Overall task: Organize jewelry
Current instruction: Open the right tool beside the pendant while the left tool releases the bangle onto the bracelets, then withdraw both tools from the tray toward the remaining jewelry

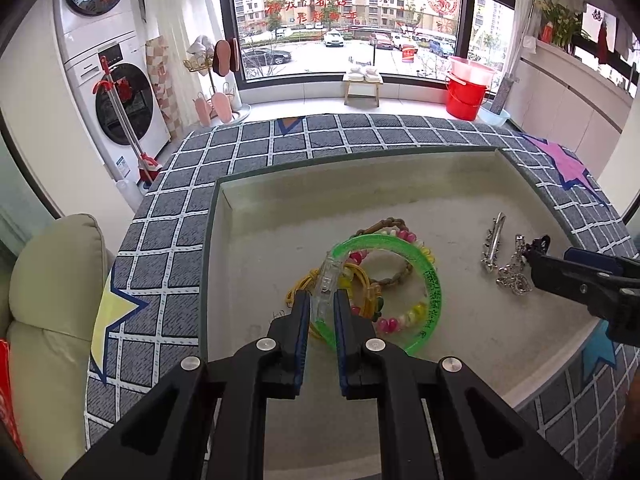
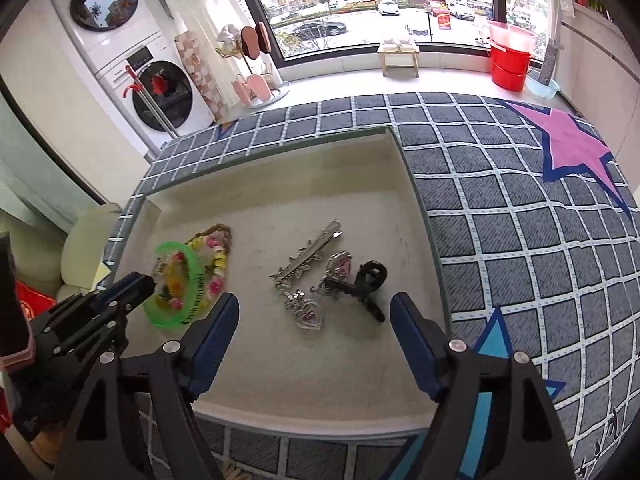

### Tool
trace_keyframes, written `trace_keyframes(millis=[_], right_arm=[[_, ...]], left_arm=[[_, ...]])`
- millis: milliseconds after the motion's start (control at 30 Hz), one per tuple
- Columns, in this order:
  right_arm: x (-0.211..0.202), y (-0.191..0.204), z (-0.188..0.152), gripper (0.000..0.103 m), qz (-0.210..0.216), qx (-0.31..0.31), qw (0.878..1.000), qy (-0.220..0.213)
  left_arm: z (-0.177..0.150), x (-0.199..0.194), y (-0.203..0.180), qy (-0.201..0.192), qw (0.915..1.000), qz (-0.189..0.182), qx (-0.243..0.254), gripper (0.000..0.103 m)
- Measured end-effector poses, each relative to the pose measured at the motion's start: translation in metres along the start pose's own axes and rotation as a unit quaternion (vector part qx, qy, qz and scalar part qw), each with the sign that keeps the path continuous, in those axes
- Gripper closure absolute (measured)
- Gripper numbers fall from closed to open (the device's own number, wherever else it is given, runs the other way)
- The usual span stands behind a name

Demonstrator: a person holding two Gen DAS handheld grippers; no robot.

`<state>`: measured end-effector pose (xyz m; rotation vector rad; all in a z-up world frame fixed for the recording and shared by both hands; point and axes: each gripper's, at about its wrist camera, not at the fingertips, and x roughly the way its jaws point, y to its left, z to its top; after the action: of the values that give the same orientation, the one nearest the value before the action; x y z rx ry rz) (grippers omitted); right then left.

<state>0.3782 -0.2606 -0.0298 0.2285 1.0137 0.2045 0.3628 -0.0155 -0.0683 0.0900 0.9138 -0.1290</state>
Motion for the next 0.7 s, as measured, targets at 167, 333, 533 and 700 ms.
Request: trace_keyframes(millis=[167,333,533,700], right_arm=[[-0.009,0.002,-0.002,0.016,0.012,0.003,1.000,-0.008],[-0.017,0.003,-0.003,0.016,0.019,-0.003,1.000,-0.011],[-0.024,0.001,-0.003,0.016,0.009,-0.002,1.000,-0.019],[-0.034,-0.003,-0.003,0.016,-0.006,0.006,0.999,-0.033]], left_arm=[[0.001,-0.008,0.001,-0.009,0.9999,-0.005,-0.003,0.077],[0.006,-0.019,0.004,-0.026,0.9995,-0.010,-0.013,0.077],[0.006,-0.019,0.006,-0.025,0.9995,-0.002,-0.017,0.077],[0.008,-0.025,0.009,-0.033,0.9992,0.000,-0.024,0.077]])
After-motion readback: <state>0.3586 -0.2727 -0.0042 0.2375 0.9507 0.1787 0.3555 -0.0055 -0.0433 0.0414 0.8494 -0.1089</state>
